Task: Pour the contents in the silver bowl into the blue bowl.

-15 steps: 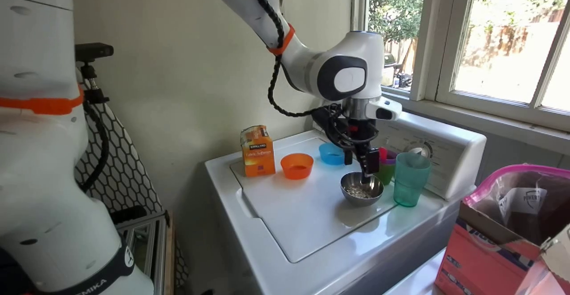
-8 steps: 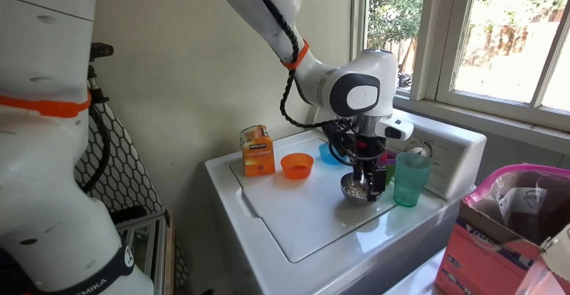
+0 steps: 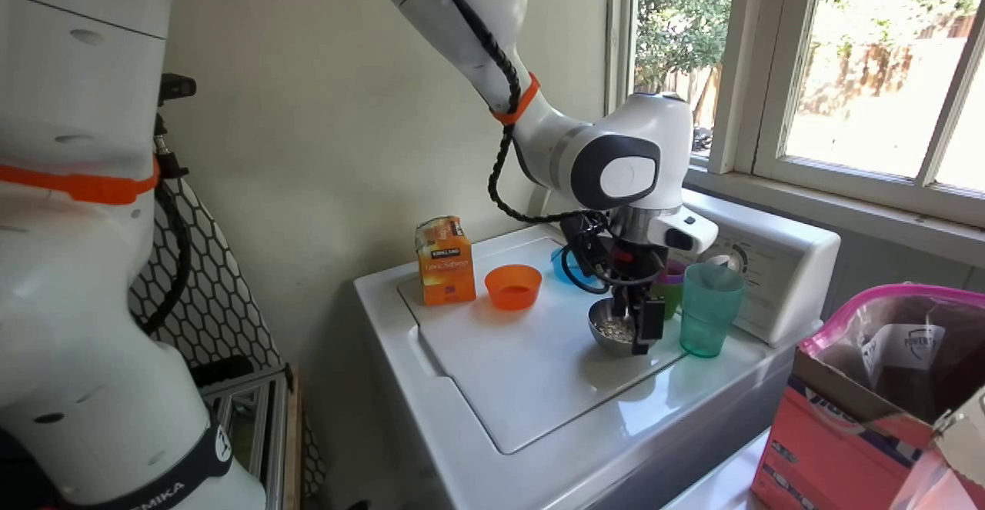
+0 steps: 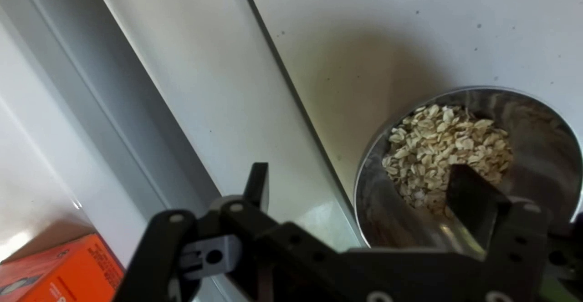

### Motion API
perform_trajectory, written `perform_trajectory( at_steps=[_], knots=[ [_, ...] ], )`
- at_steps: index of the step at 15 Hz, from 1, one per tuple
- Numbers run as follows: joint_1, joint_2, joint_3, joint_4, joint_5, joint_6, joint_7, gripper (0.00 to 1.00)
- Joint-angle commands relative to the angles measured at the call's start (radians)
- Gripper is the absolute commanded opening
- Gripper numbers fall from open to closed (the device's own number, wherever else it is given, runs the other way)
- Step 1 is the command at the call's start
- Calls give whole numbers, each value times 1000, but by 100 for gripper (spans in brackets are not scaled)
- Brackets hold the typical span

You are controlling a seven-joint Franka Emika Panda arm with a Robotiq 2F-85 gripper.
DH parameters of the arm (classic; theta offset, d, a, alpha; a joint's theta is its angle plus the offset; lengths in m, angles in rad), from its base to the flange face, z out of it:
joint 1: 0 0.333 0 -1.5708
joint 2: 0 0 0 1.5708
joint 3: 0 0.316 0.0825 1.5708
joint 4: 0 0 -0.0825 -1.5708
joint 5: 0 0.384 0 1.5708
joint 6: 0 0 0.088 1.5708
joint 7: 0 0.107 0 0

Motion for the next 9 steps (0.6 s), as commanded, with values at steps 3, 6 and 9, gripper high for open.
perform_trajectory(
  at_steps=[3, 6, 9],
  knots=[
    [29, -66, 2, -60, -11, 88, 9, 100],
    [37, -55, -3, -53, -14, 102, 25, 100],
    [33, -36, -7, -43, -6, 103, 34, 100]
  ],
)
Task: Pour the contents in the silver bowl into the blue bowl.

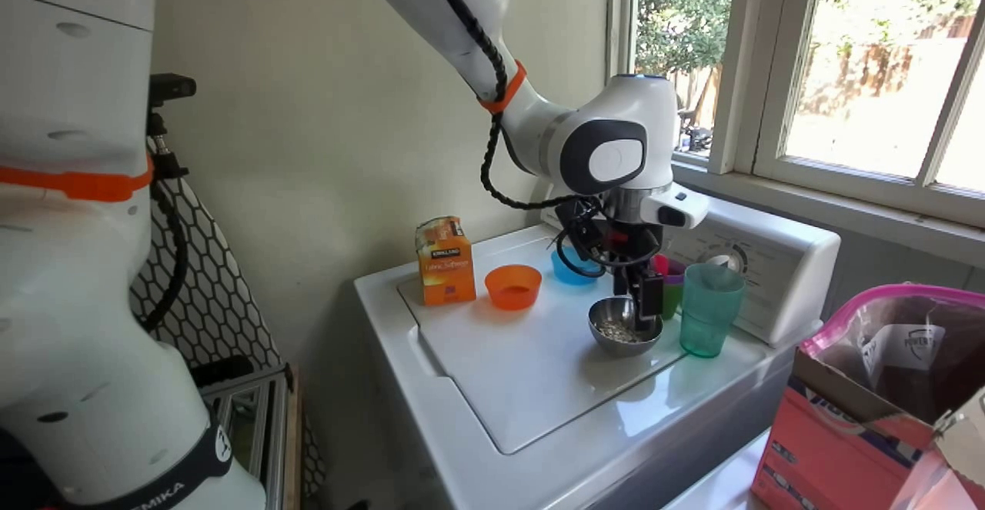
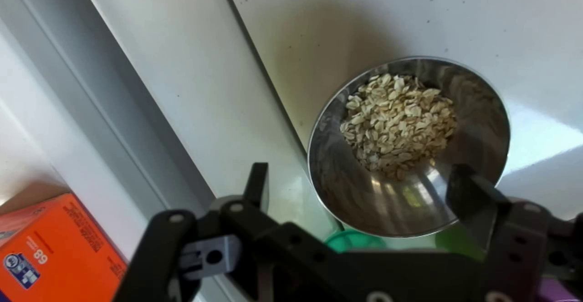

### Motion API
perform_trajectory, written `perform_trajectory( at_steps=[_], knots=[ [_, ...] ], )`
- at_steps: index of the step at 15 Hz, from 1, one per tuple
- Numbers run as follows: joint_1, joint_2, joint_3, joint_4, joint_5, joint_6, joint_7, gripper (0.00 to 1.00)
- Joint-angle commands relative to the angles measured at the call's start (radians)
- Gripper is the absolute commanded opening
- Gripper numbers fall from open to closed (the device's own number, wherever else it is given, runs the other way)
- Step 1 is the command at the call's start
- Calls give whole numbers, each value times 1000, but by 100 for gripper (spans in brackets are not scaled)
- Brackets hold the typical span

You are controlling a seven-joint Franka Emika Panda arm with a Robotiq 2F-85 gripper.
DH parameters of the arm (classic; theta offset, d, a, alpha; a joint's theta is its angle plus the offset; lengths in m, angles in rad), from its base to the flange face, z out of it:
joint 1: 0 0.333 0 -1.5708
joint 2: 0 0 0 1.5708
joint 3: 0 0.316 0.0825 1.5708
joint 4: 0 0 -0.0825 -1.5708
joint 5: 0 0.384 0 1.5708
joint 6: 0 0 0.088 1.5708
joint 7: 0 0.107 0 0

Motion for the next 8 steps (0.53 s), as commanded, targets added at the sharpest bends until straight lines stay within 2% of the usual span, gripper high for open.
perform_trajectory(
  at_steps=[1, 8],
  knots=[
    [5, 12, -12, -19, -3, 37, 34, 100],
    [-2, 77, -21, 9, 13, 22, 53, 100]
  ],
)
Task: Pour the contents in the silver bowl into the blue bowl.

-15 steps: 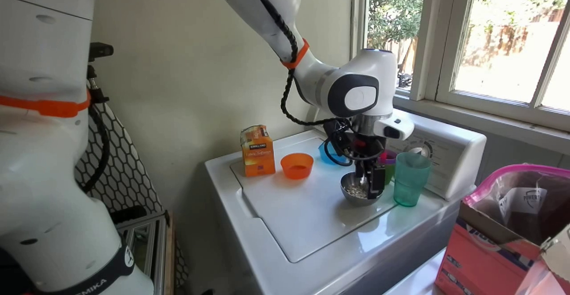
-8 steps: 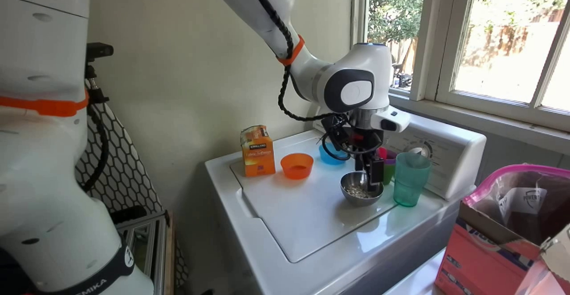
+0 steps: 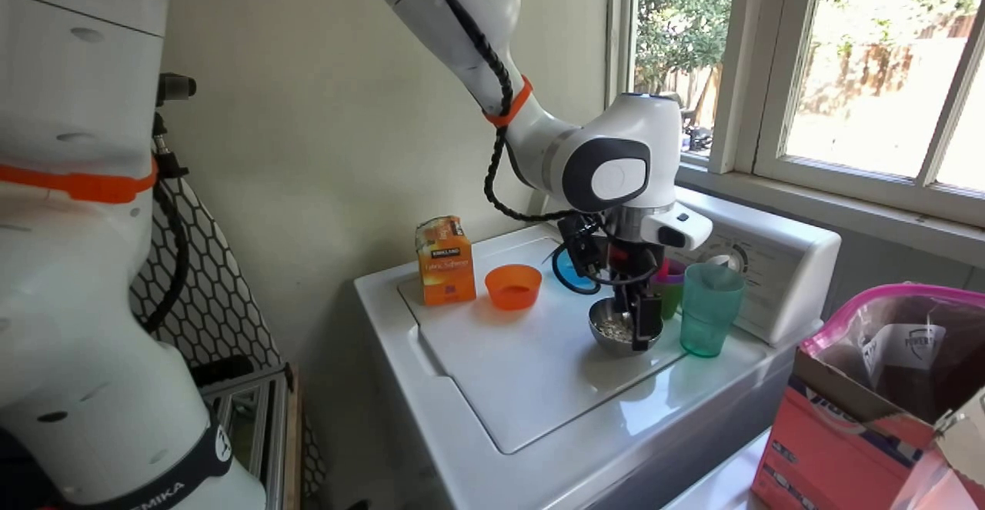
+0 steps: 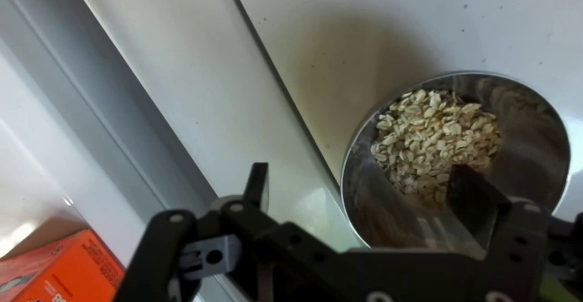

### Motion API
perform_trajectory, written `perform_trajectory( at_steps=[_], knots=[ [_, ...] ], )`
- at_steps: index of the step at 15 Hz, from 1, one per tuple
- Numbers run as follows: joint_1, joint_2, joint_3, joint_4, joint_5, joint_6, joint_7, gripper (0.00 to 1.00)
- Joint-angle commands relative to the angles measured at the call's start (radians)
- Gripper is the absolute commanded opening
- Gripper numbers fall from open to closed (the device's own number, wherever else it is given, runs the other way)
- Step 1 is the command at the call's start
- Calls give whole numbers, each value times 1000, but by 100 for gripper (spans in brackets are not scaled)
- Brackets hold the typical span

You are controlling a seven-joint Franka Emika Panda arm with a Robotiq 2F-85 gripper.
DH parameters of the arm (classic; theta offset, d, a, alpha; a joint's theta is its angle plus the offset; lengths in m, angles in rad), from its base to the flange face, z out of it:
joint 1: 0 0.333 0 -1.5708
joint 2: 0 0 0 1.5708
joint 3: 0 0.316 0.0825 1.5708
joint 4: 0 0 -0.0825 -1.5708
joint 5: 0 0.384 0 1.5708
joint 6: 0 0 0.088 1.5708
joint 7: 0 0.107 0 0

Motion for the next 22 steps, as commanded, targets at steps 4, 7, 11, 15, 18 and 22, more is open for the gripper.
perform_trajectory(
  at_steps=[4, 7, 11, 15, 18, 22],
  knots=[
    [-11, 74, 5, 27, 38, 15, -1, 92],
    [-13, 87, 6, 33, 53, 20, -2, 66],
    [-14, 94, 7, 41, 68, 25, -5, 35],
    [-13, 90, 6, 38, 72, 33, -6, 5],
    [-11, 88, 5, 38, 74, 45, -5, 0],
    [-2, 71, -2, 39, 60, 42, 4, 0]
  ],
)
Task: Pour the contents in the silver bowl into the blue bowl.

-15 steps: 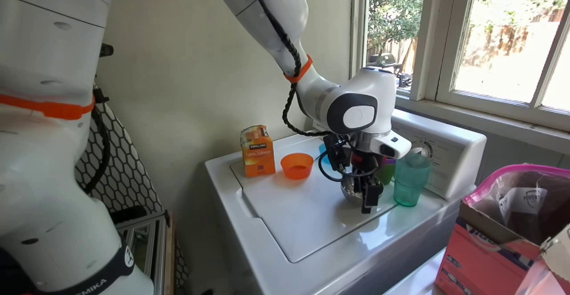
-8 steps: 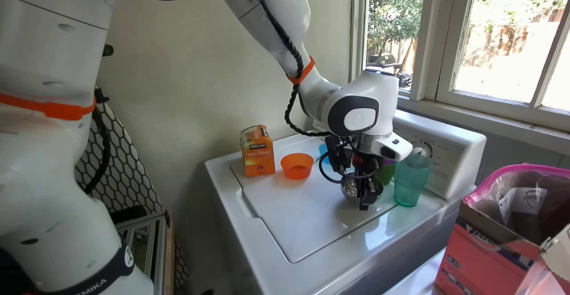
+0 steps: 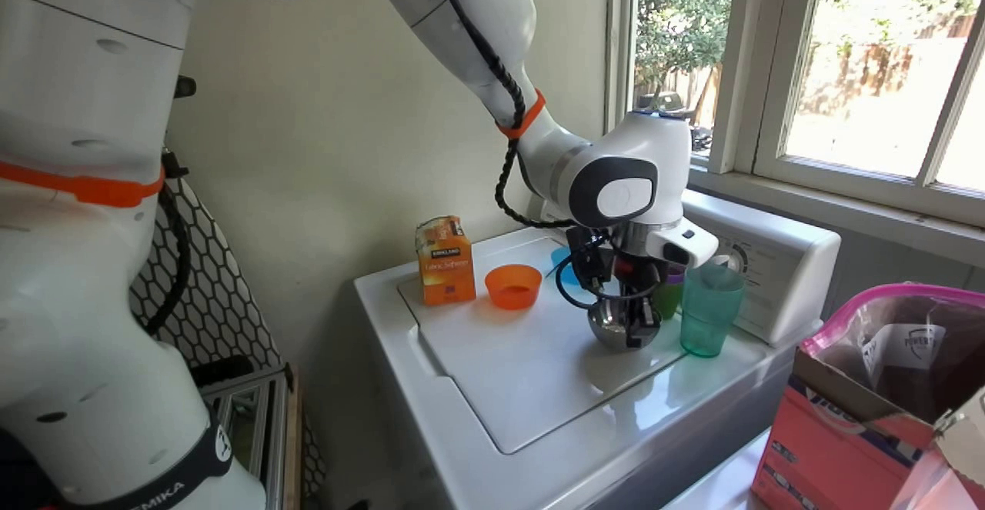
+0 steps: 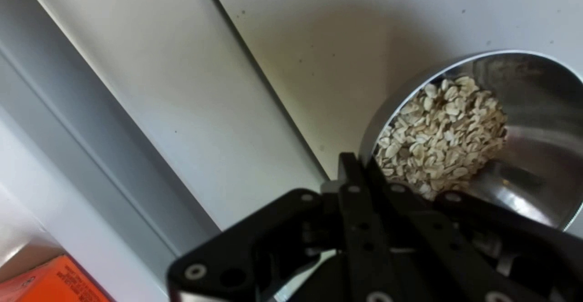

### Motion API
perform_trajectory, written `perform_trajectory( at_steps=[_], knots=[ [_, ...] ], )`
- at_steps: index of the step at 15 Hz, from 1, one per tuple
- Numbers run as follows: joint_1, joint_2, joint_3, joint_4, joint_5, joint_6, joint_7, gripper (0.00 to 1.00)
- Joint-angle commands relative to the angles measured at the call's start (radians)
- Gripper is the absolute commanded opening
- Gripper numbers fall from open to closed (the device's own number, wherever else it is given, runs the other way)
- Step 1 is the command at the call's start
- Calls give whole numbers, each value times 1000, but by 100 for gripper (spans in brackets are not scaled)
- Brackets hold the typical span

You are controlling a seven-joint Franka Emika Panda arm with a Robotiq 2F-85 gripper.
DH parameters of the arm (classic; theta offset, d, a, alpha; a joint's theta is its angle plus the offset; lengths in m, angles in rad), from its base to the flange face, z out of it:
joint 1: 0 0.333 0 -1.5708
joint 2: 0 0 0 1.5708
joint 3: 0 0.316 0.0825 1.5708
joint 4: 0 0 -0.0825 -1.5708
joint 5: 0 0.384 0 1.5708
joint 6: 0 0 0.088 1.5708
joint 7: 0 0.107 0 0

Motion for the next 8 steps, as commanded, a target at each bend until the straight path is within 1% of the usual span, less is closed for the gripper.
perform_trajectory(
  at_steps=[1, 4, 8],
  knots=[
    [4, -4, -2, -14, -3, 27, -7, 1],
    [0, -44, 5, -44, -14, 30, -51, 1],
    [-9, -119, 20, -102, -30, 8, -151, 1]
  ],
)
